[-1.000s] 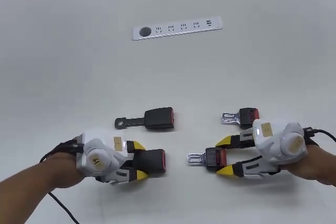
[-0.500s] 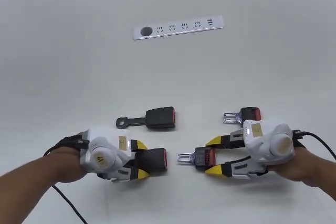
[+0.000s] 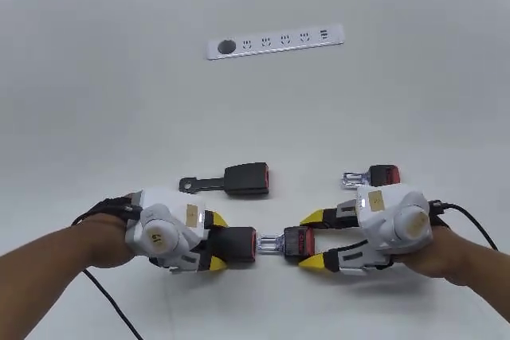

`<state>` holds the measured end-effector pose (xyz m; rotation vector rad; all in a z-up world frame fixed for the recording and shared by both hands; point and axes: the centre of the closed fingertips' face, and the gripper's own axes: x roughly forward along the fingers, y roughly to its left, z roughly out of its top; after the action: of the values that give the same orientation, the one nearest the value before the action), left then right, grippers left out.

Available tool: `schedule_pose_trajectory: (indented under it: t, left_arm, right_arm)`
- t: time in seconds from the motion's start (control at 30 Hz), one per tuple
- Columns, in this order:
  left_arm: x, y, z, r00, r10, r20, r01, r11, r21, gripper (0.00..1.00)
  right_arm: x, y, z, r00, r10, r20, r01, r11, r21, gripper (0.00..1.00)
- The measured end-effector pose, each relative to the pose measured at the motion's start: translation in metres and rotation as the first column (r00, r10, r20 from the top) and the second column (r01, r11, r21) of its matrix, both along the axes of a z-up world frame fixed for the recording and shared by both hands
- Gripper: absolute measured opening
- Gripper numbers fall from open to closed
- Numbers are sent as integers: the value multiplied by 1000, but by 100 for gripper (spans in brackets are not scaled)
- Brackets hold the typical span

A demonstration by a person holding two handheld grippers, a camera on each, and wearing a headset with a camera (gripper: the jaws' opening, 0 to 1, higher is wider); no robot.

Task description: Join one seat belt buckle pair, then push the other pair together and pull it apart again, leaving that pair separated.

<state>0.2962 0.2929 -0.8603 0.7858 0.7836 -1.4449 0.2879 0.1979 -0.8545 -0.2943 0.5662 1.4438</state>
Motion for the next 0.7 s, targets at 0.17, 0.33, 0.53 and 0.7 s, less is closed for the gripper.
schedule_pose_trajectory:
  t: [0.17, 0.33, 0.53, 0.7]
  left_arm:
    - [0, 0, 0, 1000, -2, 0, 2, 1000, 0, 34]
    - [0, 0, 0, 1000, -9, 1, 9, 1000, 2, 34]
    - [0, 0, 0, 1000, -21, 2, 21, 1000, 6, 34]
    - [-1, 0, 0, 999, -35, 6, 35, 999, 10, 34]
  right_arm:
    - [1, 4, 0, 1000, -16, -7, 16, 1000, 12, 36]
    - [-1, 10, 0, 1000, -17, -16, 18, 1000, 13, 36]
    - [-1, 17, 0, 1000, -12, -20, 13, 1000, 17, 37]
    - [-1, 18, 0, 999, -20, -30, 21, 1000, 20, 36]
